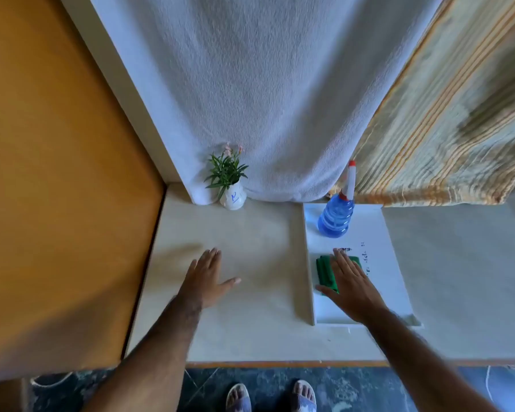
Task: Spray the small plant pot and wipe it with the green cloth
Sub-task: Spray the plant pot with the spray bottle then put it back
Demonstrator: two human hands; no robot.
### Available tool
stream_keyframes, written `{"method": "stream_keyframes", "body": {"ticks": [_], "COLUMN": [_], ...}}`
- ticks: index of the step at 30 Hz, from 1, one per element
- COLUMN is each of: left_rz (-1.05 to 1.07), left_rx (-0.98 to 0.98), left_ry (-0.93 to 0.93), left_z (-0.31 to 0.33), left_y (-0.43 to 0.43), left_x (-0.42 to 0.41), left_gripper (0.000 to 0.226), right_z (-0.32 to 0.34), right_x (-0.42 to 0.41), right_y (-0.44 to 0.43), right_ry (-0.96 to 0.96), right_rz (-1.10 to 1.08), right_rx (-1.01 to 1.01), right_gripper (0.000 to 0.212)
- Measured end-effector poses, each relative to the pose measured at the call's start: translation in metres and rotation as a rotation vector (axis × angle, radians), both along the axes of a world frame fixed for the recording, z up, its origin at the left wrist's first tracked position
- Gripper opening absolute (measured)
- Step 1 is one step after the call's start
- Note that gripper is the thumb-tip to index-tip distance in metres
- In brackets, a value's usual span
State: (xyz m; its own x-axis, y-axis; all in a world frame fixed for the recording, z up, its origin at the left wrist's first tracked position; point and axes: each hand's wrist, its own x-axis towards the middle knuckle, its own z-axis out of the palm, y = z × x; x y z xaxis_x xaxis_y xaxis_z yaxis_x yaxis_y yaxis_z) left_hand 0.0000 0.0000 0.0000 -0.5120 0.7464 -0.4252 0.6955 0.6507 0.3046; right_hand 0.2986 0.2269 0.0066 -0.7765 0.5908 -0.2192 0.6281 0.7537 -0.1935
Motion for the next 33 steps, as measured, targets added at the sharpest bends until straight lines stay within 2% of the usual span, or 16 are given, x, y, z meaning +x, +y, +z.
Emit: {"method": "stream_keyframes", "body": {"ticks": [2, 4, 6, 14, 18, 22, 25, 28, 33], "left_rz": [-0.008, -0.025, -0.048, -0.039, -0.041, -0.057, -0.073, -0.076, -0.076], "left_rx": [-0.054, -0.091, -0.081, -0.010, 0.000, 0.009, 0.023, 0.029, 0.040], "left_ry": [0.006, 0.059, 0.105, 0.174, 0.207, 0.217, 0.224, 0.271, 0.309], "left_z": [-0.011, -0.025, -0.036, -0.070, -0.078, -0.082, -0.085, -0.088, -0.088], "left_y": [-0.004, -0.013, -0.018, -0.026, -0.027, -0.027, -0.027, -0.028, -0.028], "left_x": [0.006, 0.013, 0.017, 0.023, 0.024, 0.021, 0.021, 0.021, 0.023], "left_gripper": [0.115, 0.118, 0.122, 0.109, 0.106, 0.108, 0.105, 0.102, 0.102], "right_z": [-0.013, -0.029, -0.043, -0.051, -0.031, 0.002, 0.025, 0.046, 0.055], "right_x": [0.007, 0.016, 0.020, 0.019, 0.005, -0.030, -0.060, -0.090, -0.115], "right_y": [-0.004, -0.011, -0.017, -0.021, -0.009, 0.036, 0.072, 0.104, 0.128], "right_ry": [-0.003, -0.034, -0.040, 0.012, 0.204, 0.496, 0.716, 0.832, 0.897], "right_rz": [-0.003, -0.009, -0.008, -0.044, -0.219, -0.454, -0.586, -0.639, -0.583], "right_rx": [0.003, 0.037, 0.063, 0.034, -0.103, -0.114, -0.199, -0.285, -0.392], "right_gripper": [0.108, 0.108, 0.106, 0.101, 0.100, 0.092, 0.096, 0.100, 0.066]}}
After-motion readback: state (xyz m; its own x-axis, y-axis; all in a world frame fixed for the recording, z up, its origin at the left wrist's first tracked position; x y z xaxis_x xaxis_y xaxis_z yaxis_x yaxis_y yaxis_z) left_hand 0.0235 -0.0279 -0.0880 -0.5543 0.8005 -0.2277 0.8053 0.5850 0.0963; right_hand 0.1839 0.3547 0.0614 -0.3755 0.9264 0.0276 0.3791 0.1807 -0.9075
